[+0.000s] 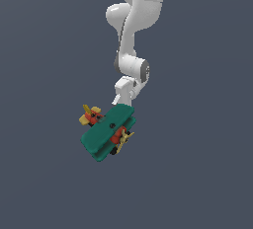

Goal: Pick up the object and move it to a goal position.

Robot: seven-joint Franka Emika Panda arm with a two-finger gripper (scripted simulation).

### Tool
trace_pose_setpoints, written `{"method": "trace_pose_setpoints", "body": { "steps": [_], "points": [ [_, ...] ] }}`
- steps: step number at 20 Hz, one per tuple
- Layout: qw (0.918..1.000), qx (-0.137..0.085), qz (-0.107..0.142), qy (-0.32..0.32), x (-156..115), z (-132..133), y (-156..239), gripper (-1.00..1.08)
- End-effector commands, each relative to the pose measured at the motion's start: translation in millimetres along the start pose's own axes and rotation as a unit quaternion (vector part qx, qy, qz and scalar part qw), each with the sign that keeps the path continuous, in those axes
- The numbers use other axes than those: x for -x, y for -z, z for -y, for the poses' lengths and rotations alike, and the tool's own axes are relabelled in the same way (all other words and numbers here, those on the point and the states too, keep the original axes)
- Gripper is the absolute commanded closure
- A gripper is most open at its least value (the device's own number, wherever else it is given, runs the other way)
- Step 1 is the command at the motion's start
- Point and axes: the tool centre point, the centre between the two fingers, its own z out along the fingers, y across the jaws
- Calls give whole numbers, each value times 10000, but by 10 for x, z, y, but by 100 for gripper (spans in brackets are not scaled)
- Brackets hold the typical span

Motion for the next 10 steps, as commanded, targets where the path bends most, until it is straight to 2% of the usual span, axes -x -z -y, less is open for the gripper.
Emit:
{"method": "trace_pose_setpoints", "body": {
  "steps": [1,2,3,10],
  "points": [
    [10000,-1,0,-5,-8,5,-28,-20],
    [10000,-2,1,-7,-10,6,-26,-20],
    [10000,-2,1,-7,-10,6,-26,108],
    [10000,-2,1,-7,-10,6,-26,108]
  ]
}}
